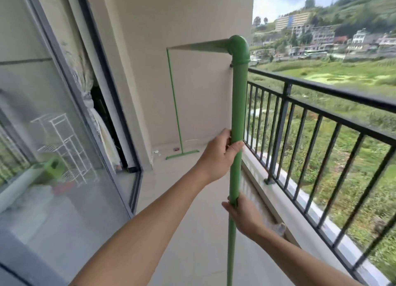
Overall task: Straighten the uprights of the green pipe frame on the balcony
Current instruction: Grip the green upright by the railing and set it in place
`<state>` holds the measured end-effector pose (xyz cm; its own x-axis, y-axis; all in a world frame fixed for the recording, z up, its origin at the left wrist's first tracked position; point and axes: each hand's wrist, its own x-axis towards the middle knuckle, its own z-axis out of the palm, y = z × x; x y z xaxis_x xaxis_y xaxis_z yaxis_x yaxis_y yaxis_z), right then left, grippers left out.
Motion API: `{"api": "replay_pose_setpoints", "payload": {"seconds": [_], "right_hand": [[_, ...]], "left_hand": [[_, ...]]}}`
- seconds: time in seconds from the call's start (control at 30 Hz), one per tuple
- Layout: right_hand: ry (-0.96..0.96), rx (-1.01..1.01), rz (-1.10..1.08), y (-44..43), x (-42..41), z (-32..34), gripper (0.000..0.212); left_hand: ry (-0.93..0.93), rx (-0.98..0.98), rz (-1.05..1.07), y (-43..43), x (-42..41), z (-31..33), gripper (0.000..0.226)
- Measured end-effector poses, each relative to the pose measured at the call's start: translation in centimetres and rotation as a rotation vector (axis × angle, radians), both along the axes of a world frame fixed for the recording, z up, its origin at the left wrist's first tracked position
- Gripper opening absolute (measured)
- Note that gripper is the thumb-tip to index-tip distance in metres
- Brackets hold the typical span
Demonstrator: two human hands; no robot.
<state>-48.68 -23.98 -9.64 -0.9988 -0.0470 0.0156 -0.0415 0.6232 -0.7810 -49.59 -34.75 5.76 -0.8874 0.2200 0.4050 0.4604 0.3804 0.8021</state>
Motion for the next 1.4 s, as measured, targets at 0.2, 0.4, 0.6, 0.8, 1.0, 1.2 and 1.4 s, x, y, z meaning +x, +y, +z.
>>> {"api": "replay_pose_setpoints", "payload": {"seconds": [0.2, 0.4, 0.6, 0.8, 1.0, 1.2, 1.4], "right_hand": [[-0.032, -0.018, -0.019, 2.4, -5.9, 0.5, 0.032], [-0.095, -0.048, -0.061, 3.4, -12.1, 1.2, 0.024], [-0.092, -0.057, -0.125, 4.8, -18.3, 0.6, 0.025], [-0.087, -0.003, -0.199, 9.9, -21.3, 0.6, 0.021], [-0.077, 0.054, -0.338, 17.2, -21.6, 1.0, 0.021], [-0.088, 0.063, -0.477, 23.2, -22.3, 1.8, 0.024], [-0.046, 0.101, -0.560, 28.2, -24.0, 1.8, 0.022]], "left_hand": [[-0.018, 0.001, 0.110, 3.5, -5.6, 0.0, 0.007], [-0.048, -0.013, 0.127, 5.2, -12.0, 0.3, 0.007], [-0.032, -0.017, 0.006, 6.2, -18.8, 0.2, 0.005], [-0.004, -0.053, -0.192, 10.8, -24.0, 0.3, 0.009], [0.057, -0.048, -0.346, 18.9, -26.4, 0.2, 0.020], [0.050, -0.064, -0.402, 26.2, -28.4, 0.3, 0.027], [0.003, -0.120, -0.391, 31.5, -29.5, 1.4, 0.028]]}}
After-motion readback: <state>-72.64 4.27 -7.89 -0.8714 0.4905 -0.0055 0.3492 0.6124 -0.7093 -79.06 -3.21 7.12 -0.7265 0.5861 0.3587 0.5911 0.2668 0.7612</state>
